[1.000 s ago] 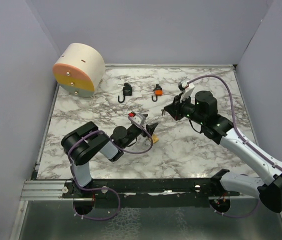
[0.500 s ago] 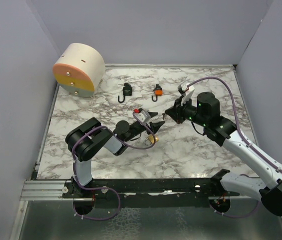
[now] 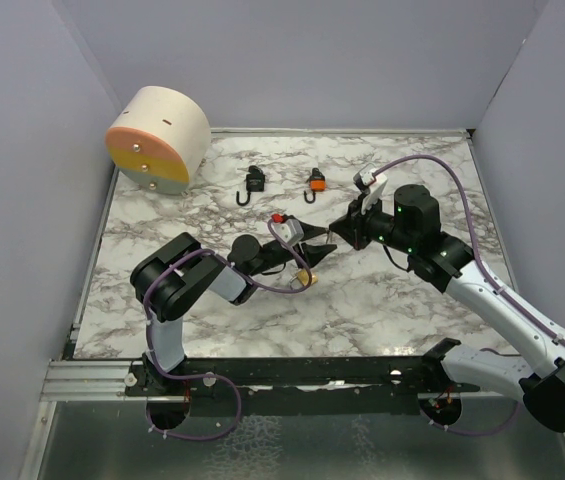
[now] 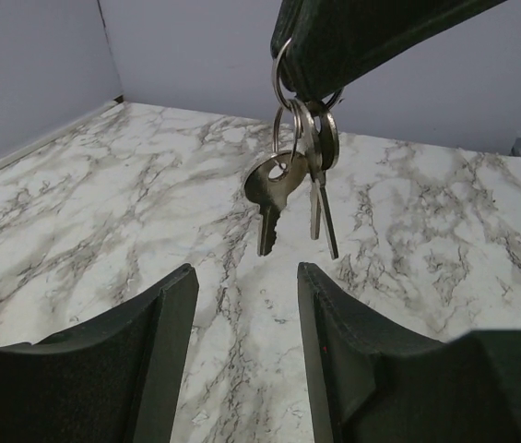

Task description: Unlock with the key

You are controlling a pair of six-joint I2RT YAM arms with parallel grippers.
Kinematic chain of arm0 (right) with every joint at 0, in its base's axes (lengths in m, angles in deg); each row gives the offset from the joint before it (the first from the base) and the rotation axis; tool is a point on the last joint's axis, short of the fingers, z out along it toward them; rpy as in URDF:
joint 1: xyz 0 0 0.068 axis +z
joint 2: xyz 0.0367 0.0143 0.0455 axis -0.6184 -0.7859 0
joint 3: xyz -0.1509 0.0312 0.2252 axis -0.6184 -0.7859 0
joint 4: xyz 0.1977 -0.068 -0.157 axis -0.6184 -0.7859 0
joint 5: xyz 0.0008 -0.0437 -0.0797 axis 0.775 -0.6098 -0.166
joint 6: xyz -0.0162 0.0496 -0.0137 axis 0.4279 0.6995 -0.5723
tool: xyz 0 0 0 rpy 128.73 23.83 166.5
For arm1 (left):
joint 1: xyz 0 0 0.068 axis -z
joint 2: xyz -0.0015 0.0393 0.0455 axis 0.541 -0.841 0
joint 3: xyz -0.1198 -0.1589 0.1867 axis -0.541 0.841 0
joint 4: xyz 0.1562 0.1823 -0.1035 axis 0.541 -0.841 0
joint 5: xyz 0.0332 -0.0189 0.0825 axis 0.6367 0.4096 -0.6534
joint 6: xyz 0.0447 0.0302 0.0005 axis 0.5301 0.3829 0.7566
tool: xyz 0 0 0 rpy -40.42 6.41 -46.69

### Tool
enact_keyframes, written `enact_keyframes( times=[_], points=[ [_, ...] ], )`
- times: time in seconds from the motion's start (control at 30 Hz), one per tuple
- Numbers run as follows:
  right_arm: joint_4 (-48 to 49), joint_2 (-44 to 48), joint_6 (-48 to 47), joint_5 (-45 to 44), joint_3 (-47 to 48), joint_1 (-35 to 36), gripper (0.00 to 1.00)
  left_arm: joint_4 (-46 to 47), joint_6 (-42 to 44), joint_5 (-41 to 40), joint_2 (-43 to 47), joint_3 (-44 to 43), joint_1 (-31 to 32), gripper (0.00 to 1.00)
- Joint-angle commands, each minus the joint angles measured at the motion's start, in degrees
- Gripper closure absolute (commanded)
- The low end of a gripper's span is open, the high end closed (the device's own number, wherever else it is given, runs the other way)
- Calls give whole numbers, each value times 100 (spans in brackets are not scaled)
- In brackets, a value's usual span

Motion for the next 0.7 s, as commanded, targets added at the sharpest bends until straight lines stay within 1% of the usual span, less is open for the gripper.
enact_keyframes(
  times=[0.0,0.07,0.27,0.47,0.5,0.53,0.67],
  points=[
    [-88,-7,-101,203,-42,36,99,1354,-105,477,-50,-135,-45,51],
    [-96,-13,-109,203,-47,36,99,1340,-107,539,-39,-163,-52,52],
    [-114,-20,-118,220,-60,37,99,1264,-97,604,-8,-205,-72,64],
    [-123,-29,-127,220,-68,36,99,1266,-94,630,12,-204,-73,66],
    [-123,-31,-128,220,-65,37,99,1257,-91,630,14,-210,-73,67],
    [-123,-35,-128,220,-68,30,99,1256,-96,634,13,-213,-73,70],
    [-130,-29,-128,203,-78,34,99,1256,-86,637,12,-205,-73,73]
  ],
)
